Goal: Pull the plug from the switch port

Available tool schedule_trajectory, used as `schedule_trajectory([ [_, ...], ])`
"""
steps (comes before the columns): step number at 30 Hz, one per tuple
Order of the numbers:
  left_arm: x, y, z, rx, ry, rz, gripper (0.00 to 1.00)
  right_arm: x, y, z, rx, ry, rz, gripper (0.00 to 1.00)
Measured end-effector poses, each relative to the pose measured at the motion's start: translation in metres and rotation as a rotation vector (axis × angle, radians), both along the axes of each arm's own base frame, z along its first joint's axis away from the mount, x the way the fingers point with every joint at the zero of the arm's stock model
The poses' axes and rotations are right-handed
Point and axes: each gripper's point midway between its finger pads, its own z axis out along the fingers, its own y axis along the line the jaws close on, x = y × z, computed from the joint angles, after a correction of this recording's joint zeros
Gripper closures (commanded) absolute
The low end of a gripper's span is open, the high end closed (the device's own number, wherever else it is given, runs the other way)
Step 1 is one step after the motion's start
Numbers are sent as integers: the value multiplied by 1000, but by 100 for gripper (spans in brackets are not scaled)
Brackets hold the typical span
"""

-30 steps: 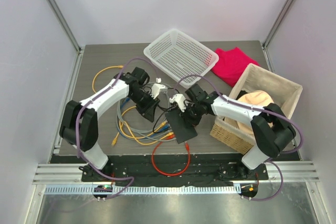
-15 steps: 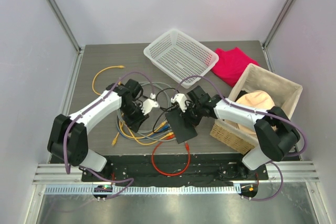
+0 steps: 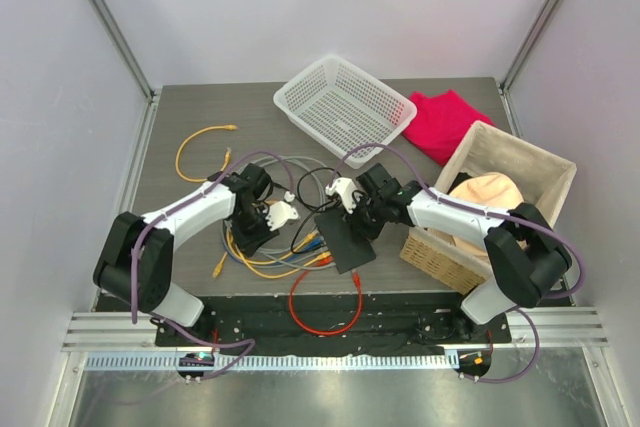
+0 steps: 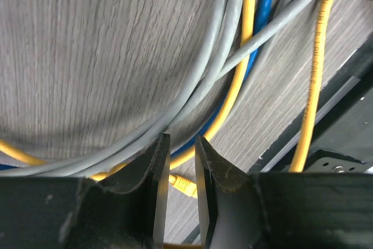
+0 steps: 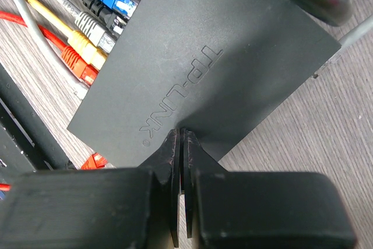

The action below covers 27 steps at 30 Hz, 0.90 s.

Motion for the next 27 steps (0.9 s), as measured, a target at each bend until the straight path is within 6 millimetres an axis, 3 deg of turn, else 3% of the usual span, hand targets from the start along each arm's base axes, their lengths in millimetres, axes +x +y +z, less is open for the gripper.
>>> schedule_trajectory([
  [6, -7, 6, -15, 25, 35, -35, 70, 1, 0, 0, 1, -3, -1, 98],
  [19, -10, 2, -17, 17, 101, -34, 70, 1, 0, 0, 2, -7, -2, 98],
  [27, -17, -19, -8, -94, 186, 25, 70, 2, 1, 0, 3, -9, -2, 99],
])
